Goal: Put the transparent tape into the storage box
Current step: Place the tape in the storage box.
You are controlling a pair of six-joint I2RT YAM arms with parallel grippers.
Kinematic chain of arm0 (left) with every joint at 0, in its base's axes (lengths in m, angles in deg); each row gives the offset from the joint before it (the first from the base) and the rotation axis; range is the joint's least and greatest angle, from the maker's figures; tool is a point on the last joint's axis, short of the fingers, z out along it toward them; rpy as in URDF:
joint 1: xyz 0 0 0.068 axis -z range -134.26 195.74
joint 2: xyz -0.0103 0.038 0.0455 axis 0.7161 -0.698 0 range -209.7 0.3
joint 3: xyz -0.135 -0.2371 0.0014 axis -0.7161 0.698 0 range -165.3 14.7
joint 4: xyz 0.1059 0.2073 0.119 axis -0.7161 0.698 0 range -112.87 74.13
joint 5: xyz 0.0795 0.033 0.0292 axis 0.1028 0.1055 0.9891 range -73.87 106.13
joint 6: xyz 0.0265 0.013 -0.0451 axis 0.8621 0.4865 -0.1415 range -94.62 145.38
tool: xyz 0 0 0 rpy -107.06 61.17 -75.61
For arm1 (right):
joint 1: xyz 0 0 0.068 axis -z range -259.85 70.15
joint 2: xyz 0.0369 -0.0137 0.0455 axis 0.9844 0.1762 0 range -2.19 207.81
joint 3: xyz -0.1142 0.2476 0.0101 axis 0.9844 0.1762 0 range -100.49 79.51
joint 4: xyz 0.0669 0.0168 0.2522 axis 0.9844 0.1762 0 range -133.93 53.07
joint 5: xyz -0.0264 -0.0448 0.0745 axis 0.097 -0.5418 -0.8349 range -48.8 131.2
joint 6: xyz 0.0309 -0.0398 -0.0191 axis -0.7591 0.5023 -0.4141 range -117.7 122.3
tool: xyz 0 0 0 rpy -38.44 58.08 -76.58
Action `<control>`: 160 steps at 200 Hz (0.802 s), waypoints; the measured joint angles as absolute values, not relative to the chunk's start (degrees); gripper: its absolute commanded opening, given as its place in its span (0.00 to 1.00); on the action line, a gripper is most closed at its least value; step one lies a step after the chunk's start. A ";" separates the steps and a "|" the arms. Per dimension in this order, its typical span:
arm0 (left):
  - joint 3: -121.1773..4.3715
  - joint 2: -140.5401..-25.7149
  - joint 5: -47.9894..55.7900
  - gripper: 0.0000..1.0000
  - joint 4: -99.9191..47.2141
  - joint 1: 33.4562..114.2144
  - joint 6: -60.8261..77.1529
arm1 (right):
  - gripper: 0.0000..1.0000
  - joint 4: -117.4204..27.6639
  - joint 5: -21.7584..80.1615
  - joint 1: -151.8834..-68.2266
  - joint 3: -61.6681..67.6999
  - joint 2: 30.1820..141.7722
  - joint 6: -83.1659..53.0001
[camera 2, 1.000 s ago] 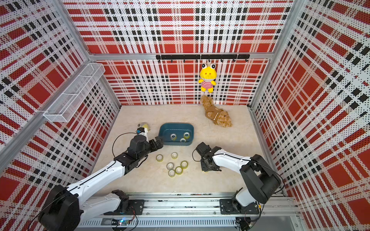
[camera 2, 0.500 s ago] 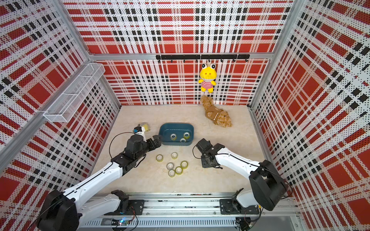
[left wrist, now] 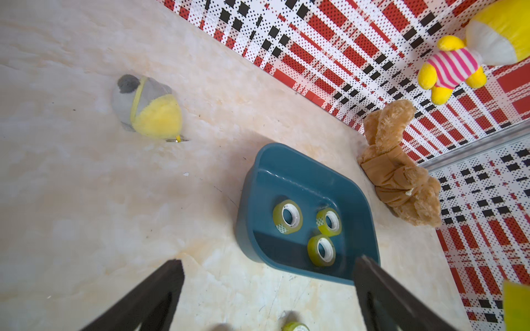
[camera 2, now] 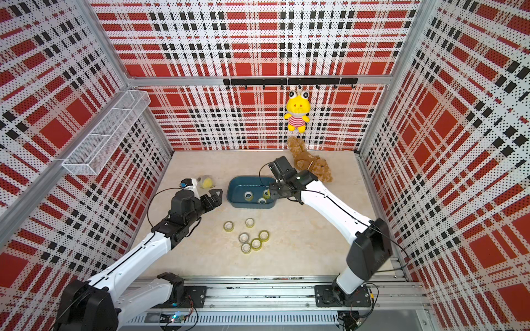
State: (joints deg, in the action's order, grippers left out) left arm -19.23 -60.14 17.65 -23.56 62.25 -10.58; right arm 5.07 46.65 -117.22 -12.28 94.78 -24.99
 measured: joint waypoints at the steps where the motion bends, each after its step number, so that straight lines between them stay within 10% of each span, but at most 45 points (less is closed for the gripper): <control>1: -19.23 -60.12 17.56 0.99 -23.58 62.16 -10.58 | 0.00 5.07 46.57 -117.22 -12.98 95.39 -24.83; 130: -16.17 -57.52 14.54 0.99 -24.37 60.81 -10.54 | 0.00 6.51 46.35 -116.54 -41.35 131.48 -20.99; 160: -15.47 -57.02 14.26 0.99 -24.37 60.78 -10.58 | 0.44 6.03 46.96 -116.02 -41.24 131.65 -20.40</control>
State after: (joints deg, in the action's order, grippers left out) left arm -15.47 -57.02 14.26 -24.37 60.78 -10.58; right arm 6.03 46.96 -116.02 -41.24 131.65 -20.40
